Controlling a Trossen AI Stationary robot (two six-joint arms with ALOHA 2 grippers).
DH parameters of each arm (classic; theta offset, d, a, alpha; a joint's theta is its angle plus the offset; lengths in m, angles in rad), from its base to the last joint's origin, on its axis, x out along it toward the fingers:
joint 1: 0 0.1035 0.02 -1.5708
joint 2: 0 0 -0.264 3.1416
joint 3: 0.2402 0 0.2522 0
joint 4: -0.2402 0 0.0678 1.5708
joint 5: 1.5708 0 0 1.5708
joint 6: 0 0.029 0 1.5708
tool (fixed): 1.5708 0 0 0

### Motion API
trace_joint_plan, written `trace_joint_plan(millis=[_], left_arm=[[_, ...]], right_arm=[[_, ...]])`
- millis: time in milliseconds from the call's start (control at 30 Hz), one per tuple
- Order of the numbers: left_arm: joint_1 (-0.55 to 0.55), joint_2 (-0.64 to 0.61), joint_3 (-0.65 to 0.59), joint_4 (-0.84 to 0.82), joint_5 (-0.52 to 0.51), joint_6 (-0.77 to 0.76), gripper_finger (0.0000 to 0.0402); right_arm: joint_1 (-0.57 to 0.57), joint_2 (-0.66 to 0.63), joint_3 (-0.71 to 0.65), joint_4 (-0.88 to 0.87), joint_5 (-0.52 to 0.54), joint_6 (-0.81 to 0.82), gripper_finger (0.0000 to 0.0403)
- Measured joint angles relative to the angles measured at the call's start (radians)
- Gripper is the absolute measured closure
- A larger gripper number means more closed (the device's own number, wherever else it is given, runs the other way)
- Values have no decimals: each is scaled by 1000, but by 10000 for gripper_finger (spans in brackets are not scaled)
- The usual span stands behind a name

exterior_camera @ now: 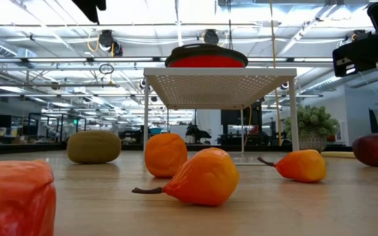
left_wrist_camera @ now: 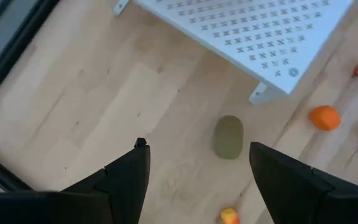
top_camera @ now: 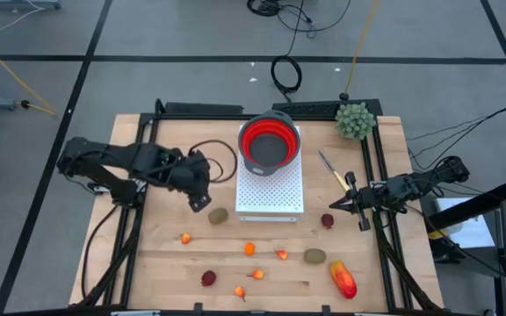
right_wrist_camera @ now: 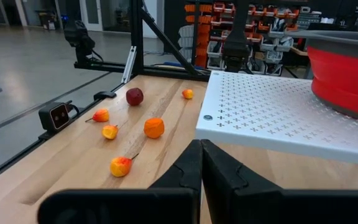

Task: Pick & Place Fruit
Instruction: Put the green kiwi into the red strainer bowl

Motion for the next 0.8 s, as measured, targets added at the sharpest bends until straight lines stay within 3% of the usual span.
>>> trace_joint_plan(millis=[200, 567, 800], left_arm=[[-80, 9, 0, 13, -75, -6, 128], [-176, 42, 0, 23, -79, -176, 128], [-232, 119, 0, 21, -70, -184, 128]], right_arm=[[0, 0, 0, 0, 0, 0, 403], [0, 0, 0, -2, 0, 0, 403], [0, 0, 0, -5, 0, -4, 403]])
